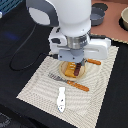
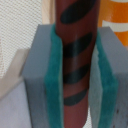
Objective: Interact with the objects in diverse but meaningful ways.
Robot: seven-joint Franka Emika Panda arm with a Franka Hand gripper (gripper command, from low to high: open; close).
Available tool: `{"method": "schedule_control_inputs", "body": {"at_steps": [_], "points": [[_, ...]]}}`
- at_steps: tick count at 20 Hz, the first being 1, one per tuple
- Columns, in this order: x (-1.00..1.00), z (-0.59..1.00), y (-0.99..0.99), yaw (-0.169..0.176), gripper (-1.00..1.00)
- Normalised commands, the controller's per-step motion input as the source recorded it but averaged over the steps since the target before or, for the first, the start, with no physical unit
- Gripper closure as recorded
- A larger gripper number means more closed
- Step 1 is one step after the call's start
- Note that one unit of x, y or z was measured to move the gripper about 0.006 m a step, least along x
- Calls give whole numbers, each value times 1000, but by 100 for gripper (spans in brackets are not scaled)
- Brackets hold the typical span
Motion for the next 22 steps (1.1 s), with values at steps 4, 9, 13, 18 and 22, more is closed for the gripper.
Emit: {"method": "schedule_control_inputs", "body": {"at_steps": [4, 9, 13, 18, 22], "points": [[243, -196, 228, 0, 100], [215, -199, 226, 0, 100], [174, -219, 196, -4, 100], [271, -101, 122, -9, 100], [222, -89, 30, -12, -100]]}}
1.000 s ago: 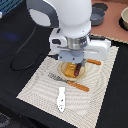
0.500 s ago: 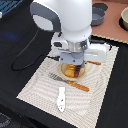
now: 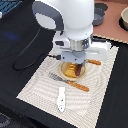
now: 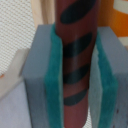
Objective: Interact with the objects in diverse but meaningful ways.
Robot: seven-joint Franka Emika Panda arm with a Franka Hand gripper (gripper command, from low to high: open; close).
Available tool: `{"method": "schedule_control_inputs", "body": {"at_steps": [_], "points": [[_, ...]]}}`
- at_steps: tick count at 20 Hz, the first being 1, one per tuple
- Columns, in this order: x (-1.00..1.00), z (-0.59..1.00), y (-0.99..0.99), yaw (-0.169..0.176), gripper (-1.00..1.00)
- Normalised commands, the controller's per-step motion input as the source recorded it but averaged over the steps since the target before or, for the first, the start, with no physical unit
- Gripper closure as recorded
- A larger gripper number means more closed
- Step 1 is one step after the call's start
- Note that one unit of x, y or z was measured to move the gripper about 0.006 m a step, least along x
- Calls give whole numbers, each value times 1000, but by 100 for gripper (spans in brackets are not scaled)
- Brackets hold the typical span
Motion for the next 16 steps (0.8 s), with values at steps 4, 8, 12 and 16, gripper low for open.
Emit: {"method": "schedule_control_inputs", "body": {"at_steps": [4, 8, 12, 16], "points": [[184, -66, 0, -22, -100], [176, -59, 0, -23, -100], [126, -68, 0, -20, -100], [-124, 479, 0, 0, -100]]}}
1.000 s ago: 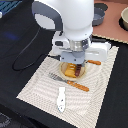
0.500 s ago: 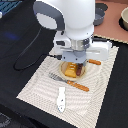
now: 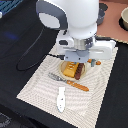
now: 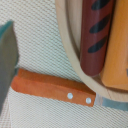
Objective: Interact with the objects in diverse but meaningful ways.
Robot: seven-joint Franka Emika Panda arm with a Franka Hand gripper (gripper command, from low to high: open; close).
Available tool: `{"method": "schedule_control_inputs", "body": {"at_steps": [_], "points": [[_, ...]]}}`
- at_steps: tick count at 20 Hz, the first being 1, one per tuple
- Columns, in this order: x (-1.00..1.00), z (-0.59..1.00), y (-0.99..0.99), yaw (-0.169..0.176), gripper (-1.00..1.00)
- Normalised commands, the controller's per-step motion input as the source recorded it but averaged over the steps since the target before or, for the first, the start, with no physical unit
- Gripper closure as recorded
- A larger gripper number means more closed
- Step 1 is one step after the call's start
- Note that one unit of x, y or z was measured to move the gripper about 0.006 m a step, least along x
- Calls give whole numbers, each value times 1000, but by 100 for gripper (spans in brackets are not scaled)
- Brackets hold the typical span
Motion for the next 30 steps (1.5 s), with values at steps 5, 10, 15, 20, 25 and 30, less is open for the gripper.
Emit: {"method": "schedule_control_inputs", "body": {"at_steps": [5, 10, 15, 20, 25, 30], "points": [[-486, 610, 113, 44, -100], [-912, 49, 1, 64, -100], [-893, 42, 0, 51, -100], [-843, -45, -5, 52, -100], [-162, -37, -209, -39, -100], [-101, -101, -193, -50, -100]]}}
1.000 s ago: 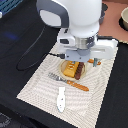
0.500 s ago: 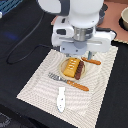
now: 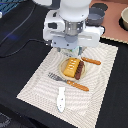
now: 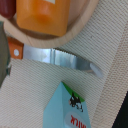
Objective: Interact with the objects in diverse but meaningful ways.
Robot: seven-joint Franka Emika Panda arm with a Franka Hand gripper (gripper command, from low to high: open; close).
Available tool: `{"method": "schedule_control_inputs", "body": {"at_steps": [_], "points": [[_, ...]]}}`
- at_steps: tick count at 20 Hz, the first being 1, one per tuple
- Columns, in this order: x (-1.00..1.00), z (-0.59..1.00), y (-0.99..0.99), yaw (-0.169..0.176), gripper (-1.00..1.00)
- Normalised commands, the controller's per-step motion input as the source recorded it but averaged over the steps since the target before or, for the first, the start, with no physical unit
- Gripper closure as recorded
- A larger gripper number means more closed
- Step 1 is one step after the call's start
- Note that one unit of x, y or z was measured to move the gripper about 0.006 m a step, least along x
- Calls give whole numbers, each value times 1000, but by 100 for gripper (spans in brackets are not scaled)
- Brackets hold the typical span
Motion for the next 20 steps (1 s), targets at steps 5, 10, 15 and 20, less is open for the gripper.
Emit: {"method": "schedule_control_inputs", "body": {"at_steps": [5, 10, 15, 20], "points": [[-167, -10, 182, 125, -100], [-269, 0, 400, 188, -100], [-419, 0, 451, 150, -100], [-501, 61, 442, 81, -100]]}}
